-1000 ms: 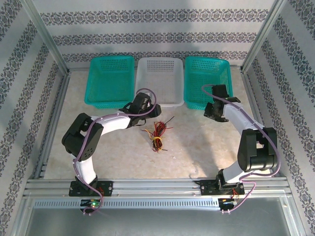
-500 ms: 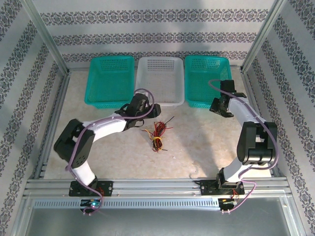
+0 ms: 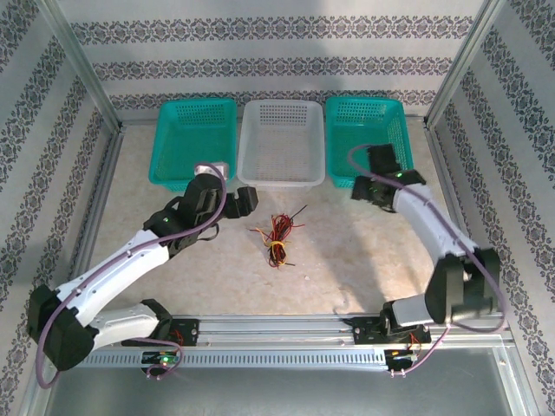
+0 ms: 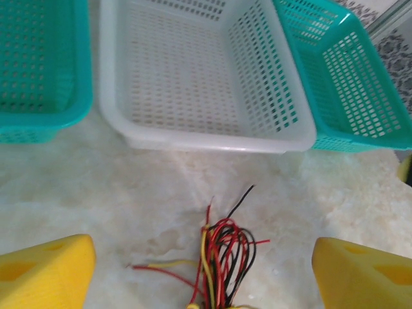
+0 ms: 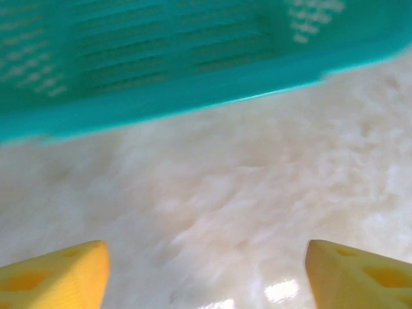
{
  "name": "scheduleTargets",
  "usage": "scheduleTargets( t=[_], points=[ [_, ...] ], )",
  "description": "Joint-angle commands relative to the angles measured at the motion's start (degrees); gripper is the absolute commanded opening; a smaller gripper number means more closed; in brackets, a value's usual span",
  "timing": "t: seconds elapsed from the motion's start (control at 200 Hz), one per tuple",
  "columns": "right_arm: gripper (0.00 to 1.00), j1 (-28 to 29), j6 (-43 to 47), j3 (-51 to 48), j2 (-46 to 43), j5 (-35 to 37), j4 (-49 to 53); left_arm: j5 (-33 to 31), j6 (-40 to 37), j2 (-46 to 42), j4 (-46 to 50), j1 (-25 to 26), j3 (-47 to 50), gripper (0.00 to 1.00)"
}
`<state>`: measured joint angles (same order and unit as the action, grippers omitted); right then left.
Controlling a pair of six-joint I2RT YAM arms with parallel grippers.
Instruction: Untangle the cables
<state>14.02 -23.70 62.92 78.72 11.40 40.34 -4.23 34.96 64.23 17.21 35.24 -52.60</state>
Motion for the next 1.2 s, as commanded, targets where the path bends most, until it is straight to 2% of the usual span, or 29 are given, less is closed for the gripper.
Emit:
scheduleTargets(
  t=[0.0, 0.045, 0.11, 0.2, 0.305, 0.41, 0.51, 0.57, 0.665, 0.775, 0.875, 0.934, 1.059, 1.194],
  points=[
    [0.84, 13.1, -5.1, -3.6, -5.2, 3.4, 2.2, -1.2, 0.3, -1.5, 7.0, -1.2, 1.8, 0.89],
    [0.83, 17.3, -9.1, -5.3, -6.6, -1.3, -0.7, -0.3, 1.1, -1.7, 7.1, -1.7, 2.1, 0.89],
    [0.79, 21.4, -14.5, -8.6, -7.1, -12.0, -7.9, 1.3, 2.6, -1.6, 7.2, -2.5, 2.3, 0.92],
    [0.67, 27.2, -18.1, -10.2, -4.2, -18.3, -14.5, 3.7, 3.9, -1.2, 7.2, -3.5, 2.3, 0.93],
    [0.63, 31.6, -19.3, -8.4, 0.8, -18.1, -15.2, 6.1, 4.7, -1.0, 7.2, -4.0, 2.7, 0.93],
    [0.51, 31.9, -20.9, -6.9, 6.3, -21.0, -15.2, 7.2, 5.2, -1.1, 6.9, -4.4, 3.4, 0.92],
    [0.47, 32.7, -21.1, -5.7, 8.4, -19.4, -13.0, 7.2, 5.2, -1.3, 7.5, -4.8, 3.5, 0.92],
    [0.39, 32.7, -21.2, -5.4, 9.1, -18.5, -11.6, 7.3, 5.4, -1.6, 7.5, -5.1, 3.8, 0.91],
    [0.33, 32.6, -20.3, -5.4, 9.3, -16.0, -9.7, 7.7, 5.6, -1.6, 6.9, -5.4, 4.5, 0.92],
    [0.32, 31.4, -18.8, -5.0, 9.7, -14.9, -8.6, 8.4, 6.1, -1.0, 6.2, -5.8, 5.0, 0.91],
    [0.41, 30.6, -16.7, -3.8, 10.9, -15.7, -8.4, 9.2, 6.2, -0.3, 5.6, -5.9, 5.2, 0.90],
    [0.41, 30.7, -15.7, -2.7, 11.9, -15.4, -7.7, 9.5, 6.3, -0.2, 5.6, -5.9, 5.3, 0.90],
    [0.29, 30.6, -14.6, -1.3, 13.6, -15.0, -6.7, 9.5, 6.1, -0.3, 5.6, -6.0, 5.6, 0.90],
    [0.04, 30.6, -13.8, -0.8, 13.4, -14.5, -6.1, 10.4, 5.9, 0.0, 5.6, -6.2, 5.8, 0.91]
  ],
)
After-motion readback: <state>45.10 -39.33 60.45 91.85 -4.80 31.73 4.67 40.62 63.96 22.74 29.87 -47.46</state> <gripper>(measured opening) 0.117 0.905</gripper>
